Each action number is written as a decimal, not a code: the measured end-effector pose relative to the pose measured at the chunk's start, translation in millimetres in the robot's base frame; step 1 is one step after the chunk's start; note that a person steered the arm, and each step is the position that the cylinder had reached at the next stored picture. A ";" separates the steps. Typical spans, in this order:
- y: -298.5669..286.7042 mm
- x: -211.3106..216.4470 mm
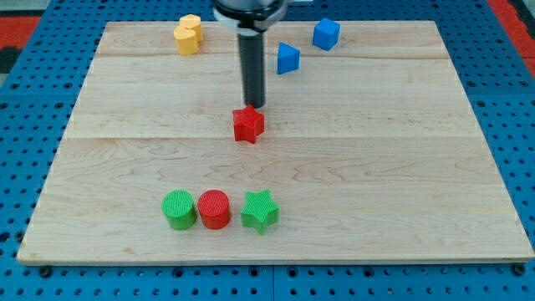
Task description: Push the red star to the top side of the red circle
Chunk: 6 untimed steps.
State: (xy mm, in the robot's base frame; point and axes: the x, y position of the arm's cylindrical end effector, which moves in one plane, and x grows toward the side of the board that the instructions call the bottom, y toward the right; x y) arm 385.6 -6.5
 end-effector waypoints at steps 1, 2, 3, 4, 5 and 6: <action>-45.0 63.4; -45.9 91.1; -71.2 62.7; -100.7 68.6; -57.1 106.5; -38.5 119.6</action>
